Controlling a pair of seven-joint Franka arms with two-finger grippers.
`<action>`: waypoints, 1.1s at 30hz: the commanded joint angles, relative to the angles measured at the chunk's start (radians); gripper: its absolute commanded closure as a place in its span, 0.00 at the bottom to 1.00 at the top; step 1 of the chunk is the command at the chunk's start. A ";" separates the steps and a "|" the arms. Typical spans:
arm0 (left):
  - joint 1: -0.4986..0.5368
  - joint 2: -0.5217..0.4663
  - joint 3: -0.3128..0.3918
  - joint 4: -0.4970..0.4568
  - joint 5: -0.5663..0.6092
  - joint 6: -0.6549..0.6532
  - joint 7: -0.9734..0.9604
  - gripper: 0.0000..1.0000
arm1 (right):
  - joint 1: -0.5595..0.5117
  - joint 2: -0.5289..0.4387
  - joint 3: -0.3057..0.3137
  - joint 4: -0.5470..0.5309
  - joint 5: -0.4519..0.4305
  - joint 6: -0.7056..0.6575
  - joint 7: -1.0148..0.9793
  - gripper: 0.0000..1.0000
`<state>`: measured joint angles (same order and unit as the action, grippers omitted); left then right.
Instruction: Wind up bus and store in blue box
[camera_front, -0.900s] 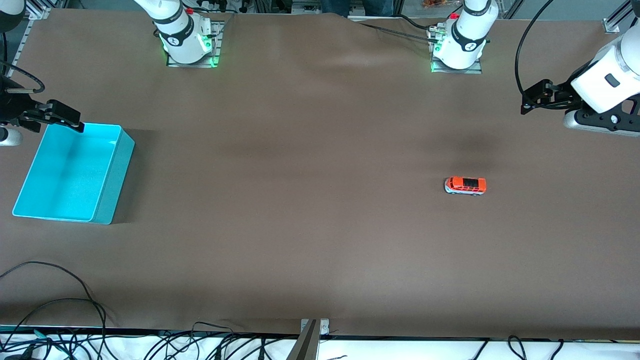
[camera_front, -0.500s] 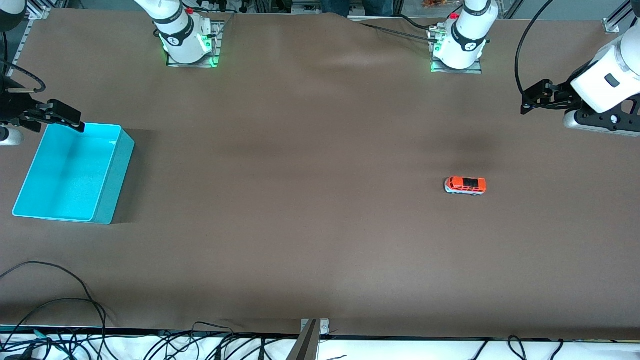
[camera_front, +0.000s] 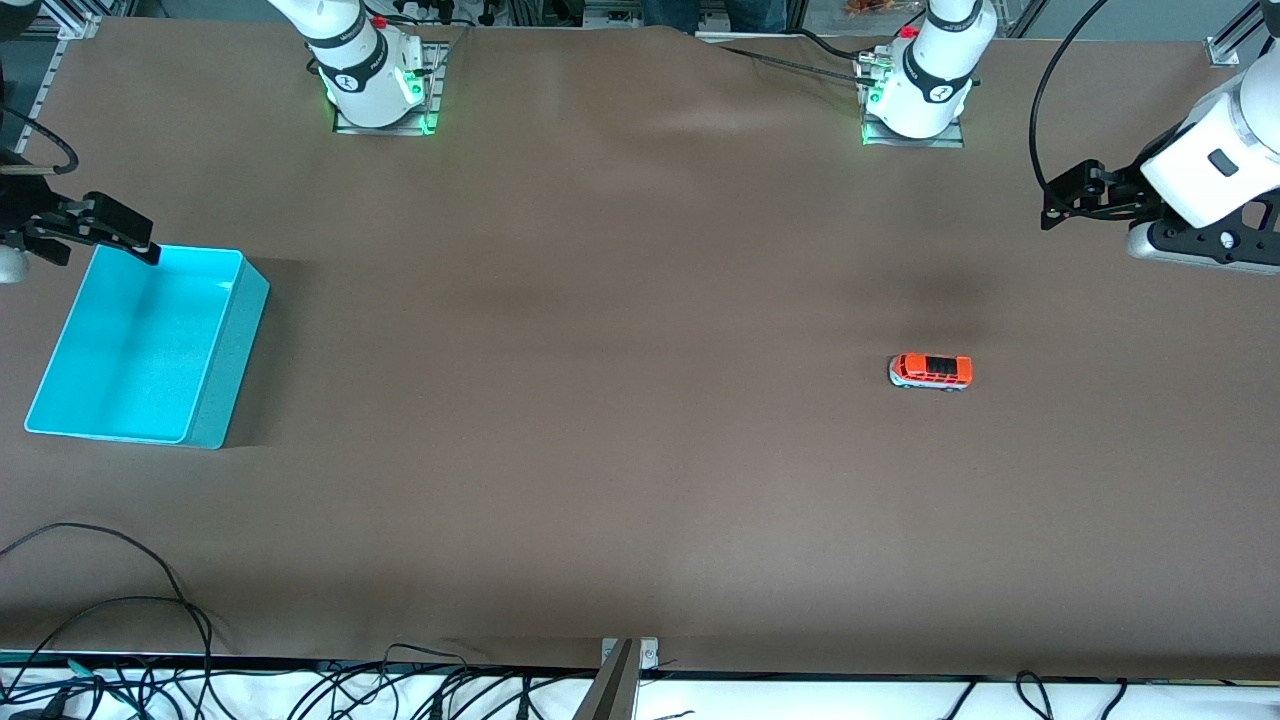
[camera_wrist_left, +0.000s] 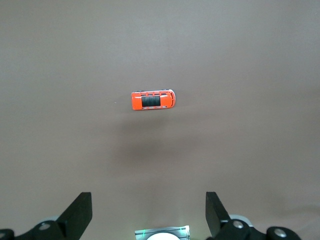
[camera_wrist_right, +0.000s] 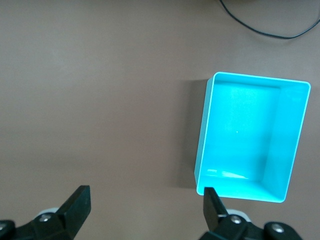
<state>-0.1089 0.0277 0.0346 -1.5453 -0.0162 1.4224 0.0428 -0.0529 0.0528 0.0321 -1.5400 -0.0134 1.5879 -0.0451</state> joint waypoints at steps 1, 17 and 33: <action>-0.002 0.014 0.007 0.027 -0.016 -0.011 0.014 0.00 | 0.002 -0.007 0.006 0.012 0.007 -0.011 0.010 0.00; 0.000 0.014 0.007 0.027 -0.016 -0.011 0.012 0.00 | 0.018 0.004 0.002 0.011 0.009 -0.011 0.065 0.00; 0.000 0.014 0.007 0.027 -0.014 -0.011 0.012 0.00 | 0.019 0.005 0.003 0.009 0.007 -0.013 0.076 0.00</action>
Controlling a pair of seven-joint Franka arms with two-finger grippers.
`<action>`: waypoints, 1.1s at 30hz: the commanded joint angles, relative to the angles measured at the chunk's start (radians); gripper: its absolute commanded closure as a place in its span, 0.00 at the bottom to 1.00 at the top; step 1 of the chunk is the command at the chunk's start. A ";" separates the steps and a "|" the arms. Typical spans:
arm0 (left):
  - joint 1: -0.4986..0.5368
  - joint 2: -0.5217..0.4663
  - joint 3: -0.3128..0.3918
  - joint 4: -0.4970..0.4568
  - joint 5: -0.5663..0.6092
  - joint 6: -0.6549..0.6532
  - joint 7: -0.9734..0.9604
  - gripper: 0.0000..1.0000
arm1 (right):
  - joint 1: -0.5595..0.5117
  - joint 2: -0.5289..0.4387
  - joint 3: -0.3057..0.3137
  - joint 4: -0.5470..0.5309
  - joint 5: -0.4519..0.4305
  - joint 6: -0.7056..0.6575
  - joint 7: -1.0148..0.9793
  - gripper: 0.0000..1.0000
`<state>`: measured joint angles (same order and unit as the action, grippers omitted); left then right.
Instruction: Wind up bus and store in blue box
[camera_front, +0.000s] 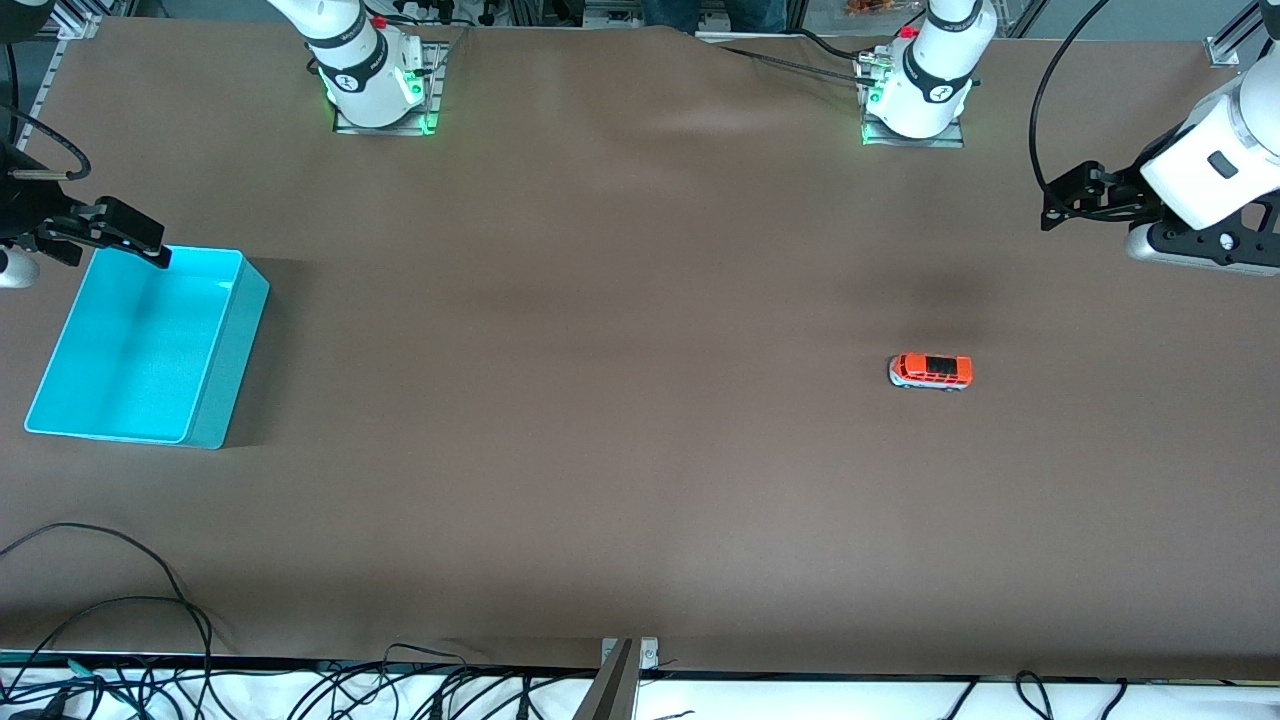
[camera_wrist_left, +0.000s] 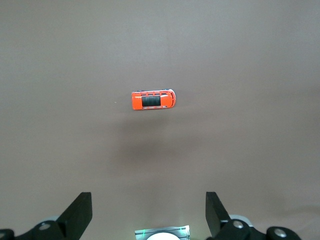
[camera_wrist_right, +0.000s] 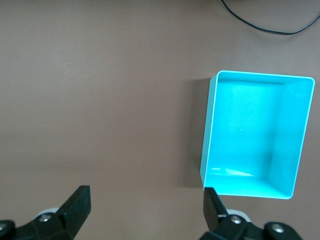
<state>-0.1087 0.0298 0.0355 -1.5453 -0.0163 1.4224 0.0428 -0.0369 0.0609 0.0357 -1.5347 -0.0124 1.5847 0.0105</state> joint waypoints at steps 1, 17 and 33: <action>0.001 0.012 0.006 0.027 -0.014 -0.011 0.014 0.00 | 0.003 -0.003 0.001 0.004 0.006 -0.008 0.019 0.00; 0.001 0.012 0.006 0.025 -0.016 -0.013 0.012 0.00 | 0.003 0.000 0.000 0.004 0.008 0.001 0.016 0.00; 0.000 0.012 0.006 0.027 -0.016 -0.013 0.011 0.00 | 0.003 0.004 0.000 0.002 0.008 0.001 0.008 0.00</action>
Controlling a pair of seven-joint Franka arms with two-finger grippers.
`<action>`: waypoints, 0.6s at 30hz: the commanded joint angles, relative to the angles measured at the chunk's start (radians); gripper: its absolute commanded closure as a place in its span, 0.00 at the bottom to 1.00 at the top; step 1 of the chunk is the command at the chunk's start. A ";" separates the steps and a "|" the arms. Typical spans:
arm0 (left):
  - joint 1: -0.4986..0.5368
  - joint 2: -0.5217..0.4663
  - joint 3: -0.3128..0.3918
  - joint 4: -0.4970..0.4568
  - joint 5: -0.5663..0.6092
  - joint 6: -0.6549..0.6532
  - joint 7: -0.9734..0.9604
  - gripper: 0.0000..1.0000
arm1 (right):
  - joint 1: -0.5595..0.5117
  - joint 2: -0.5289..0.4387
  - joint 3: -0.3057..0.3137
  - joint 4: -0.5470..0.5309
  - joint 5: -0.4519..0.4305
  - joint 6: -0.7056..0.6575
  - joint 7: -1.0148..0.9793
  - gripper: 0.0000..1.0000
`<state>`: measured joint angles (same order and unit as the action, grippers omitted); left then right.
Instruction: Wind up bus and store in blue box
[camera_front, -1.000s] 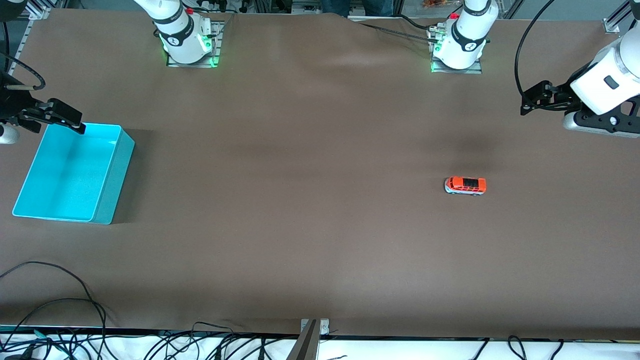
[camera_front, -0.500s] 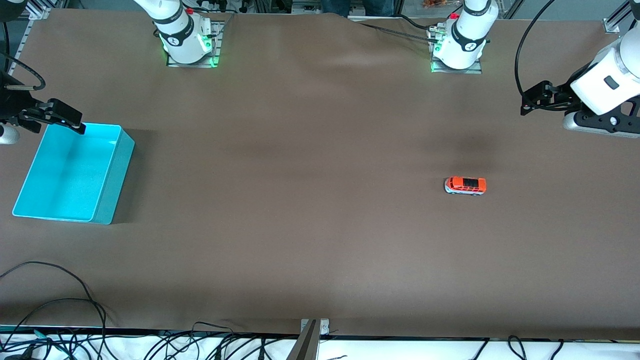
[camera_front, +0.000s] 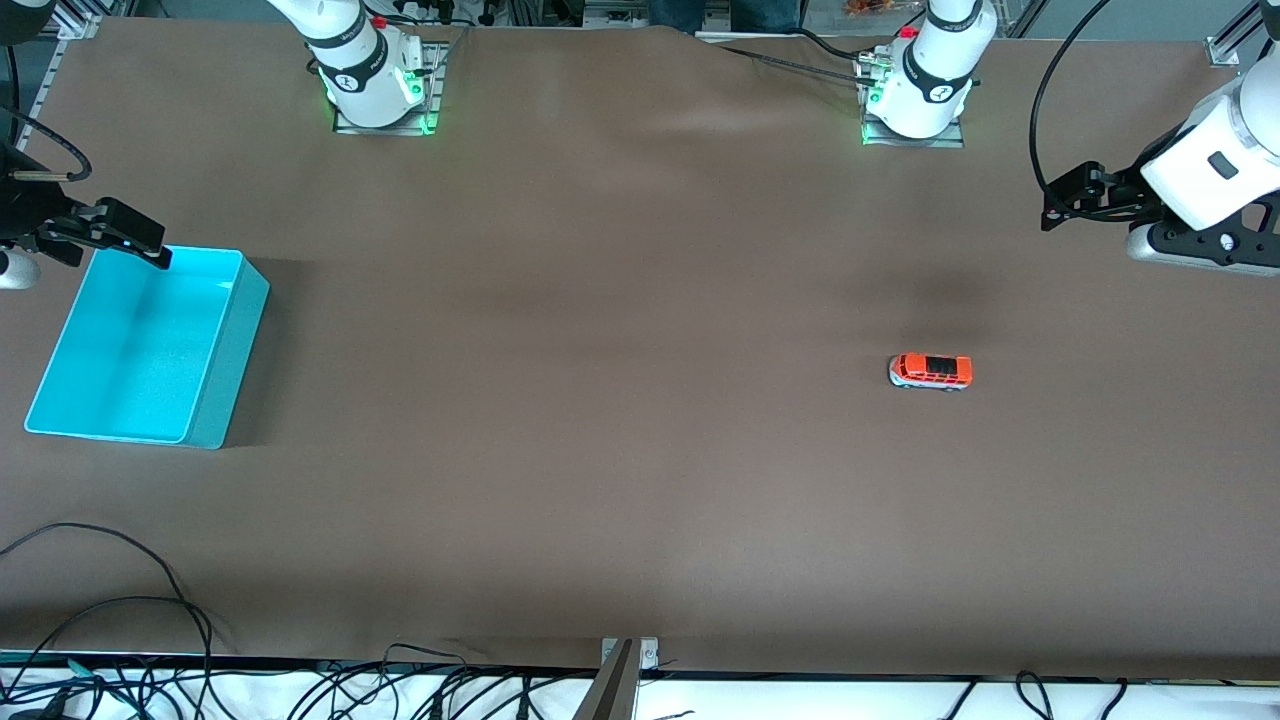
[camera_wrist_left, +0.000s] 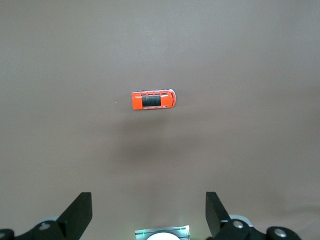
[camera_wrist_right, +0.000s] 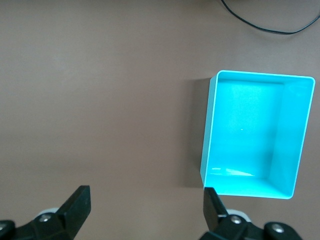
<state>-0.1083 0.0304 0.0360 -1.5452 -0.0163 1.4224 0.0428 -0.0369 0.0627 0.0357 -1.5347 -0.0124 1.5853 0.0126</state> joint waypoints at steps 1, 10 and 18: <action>-0.001 0.011 0.005 0.027 -0.017 -0.013 0.011 0.00 | 0.003 0.002 0.000 0.002 0.008 0.001 0.006 0.00; 0.001 0.011 0.005 0.025 -0.016 -0.013 0.011 0.00 | 0.003 0.002 0.000 0.002 0.008 0.001 0.006 0.00; 0.001 0.011 0.005 0.025 -0.017 -0.013 0.012 0.00 | 0.003 0.002 0.000 0.002 0.008 0.001 0.007 0.00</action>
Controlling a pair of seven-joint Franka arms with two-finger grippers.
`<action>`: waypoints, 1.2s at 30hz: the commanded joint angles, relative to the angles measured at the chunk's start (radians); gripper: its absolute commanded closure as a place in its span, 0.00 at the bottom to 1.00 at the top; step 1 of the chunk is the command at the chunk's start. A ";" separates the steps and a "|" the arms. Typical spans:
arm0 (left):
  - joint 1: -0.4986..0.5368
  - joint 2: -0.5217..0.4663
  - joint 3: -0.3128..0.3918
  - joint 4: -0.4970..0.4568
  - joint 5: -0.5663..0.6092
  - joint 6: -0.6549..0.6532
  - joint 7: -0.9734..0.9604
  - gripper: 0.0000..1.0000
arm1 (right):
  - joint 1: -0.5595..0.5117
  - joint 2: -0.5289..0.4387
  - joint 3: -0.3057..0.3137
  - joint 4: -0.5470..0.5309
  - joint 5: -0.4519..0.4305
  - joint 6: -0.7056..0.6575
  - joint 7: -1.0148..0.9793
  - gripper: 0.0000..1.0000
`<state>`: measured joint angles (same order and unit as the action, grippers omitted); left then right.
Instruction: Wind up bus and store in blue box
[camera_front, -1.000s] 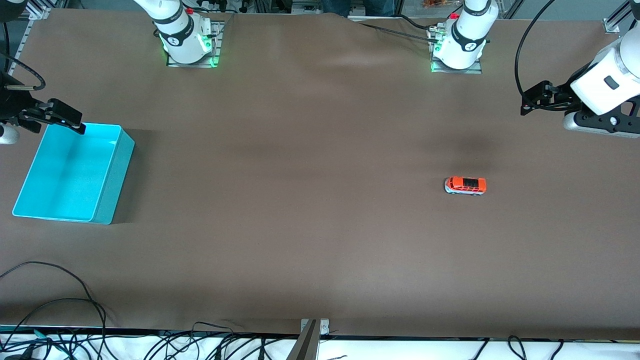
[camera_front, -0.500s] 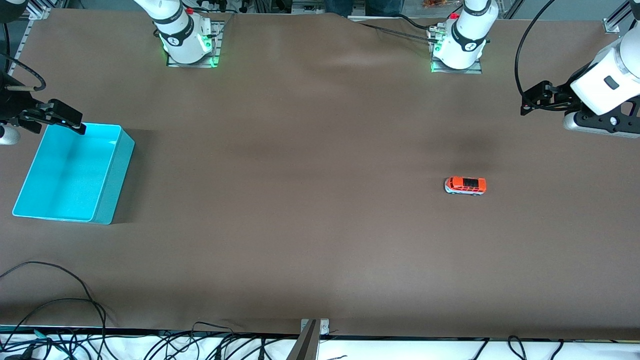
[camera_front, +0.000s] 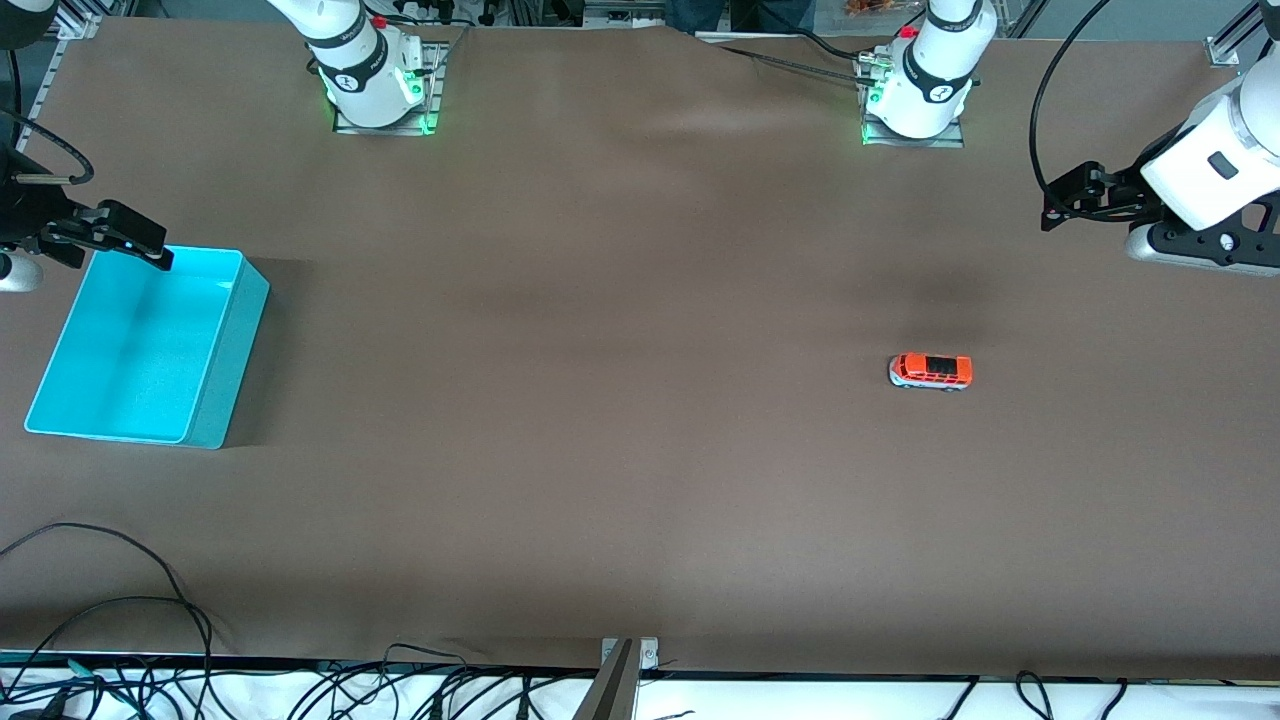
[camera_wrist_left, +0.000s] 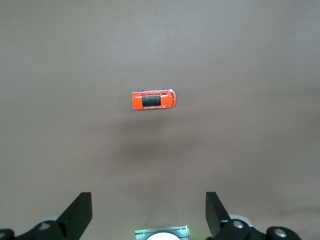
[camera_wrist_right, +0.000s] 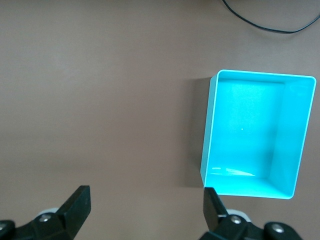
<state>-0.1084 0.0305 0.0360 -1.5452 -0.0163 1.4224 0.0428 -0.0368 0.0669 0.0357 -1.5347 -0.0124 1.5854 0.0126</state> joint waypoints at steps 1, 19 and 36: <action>0.001 0.011 0.005 0.025 -0.016 -0.013 0.012 0.00 | 0.003 -0.003 0.000 0.002 0.008 0.001 0.007 0.00; -0.002 0.011 0.002 0.013 -0.019 -0.014 0.104 0.00 | 0.003 0.001 0.000 0.004 0.008 0.001 0.007 0.00; 0.003 0.065 0.005 -0.048 -0.004 0.095 0.511 0.00 | 0.003 0.001 0.000 0.004 0.006 0.001 0.006 0.00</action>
<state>-0.1071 0.0994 0.0367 -1.5546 -0.0163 1.4695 0.4481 -0.0368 0.0695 0.0357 -1.5348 -0.0124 1.5854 0.0126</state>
